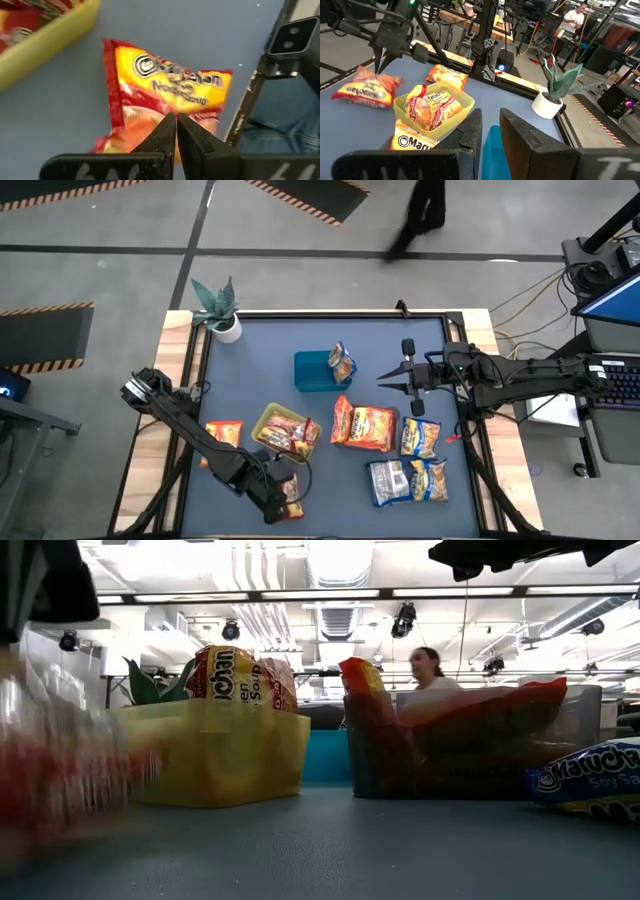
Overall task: Sort Maruchan noodles
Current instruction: Stack the red noodle pack on top of the red noodle pack in the yellow bin
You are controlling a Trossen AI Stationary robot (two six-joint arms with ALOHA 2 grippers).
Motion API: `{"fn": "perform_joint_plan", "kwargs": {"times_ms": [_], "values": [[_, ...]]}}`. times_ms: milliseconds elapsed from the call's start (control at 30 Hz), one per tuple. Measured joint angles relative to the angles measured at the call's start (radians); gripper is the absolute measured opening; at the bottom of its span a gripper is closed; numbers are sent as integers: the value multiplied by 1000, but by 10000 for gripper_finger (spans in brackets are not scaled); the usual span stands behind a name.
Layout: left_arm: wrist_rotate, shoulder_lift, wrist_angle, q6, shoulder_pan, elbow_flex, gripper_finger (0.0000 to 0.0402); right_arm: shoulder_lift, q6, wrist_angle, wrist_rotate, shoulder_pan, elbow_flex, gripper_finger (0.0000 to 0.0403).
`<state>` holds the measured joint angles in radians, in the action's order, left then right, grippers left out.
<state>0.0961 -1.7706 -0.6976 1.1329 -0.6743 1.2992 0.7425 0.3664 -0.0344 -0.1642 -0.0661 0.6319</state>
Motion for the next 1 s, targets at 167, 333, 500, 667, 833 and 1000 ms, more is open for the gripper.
{"fn": "perform_joint_plan", "kwargs": {"times_ms": [167, 333, 500, 667, 833, 1000], "values": [[56, 11, -59, -29, 0, 43, 1, 0, 0, 0, 0, 0, 0, 58], [15, 20, -70, -42, 0, 49, 0, 0, 1, 1, 0, 0, 0, 58], [-12, 3, -44, -93, -30, 38, 0, 0, 1, 2, 0, 0, 0, 58], [26, -5, -45, 43, -57, 14, 0, 0, 1, 2, 0, 0, 0, 58], [-37, 5, -52, 272, -60, -4, 27, 0, 1, 3, 0, 0, 0, 58], [-61, 13, -61, 385, -58, -4, 102, 0, 1, 3, 0, 0, 0, 58]]}}
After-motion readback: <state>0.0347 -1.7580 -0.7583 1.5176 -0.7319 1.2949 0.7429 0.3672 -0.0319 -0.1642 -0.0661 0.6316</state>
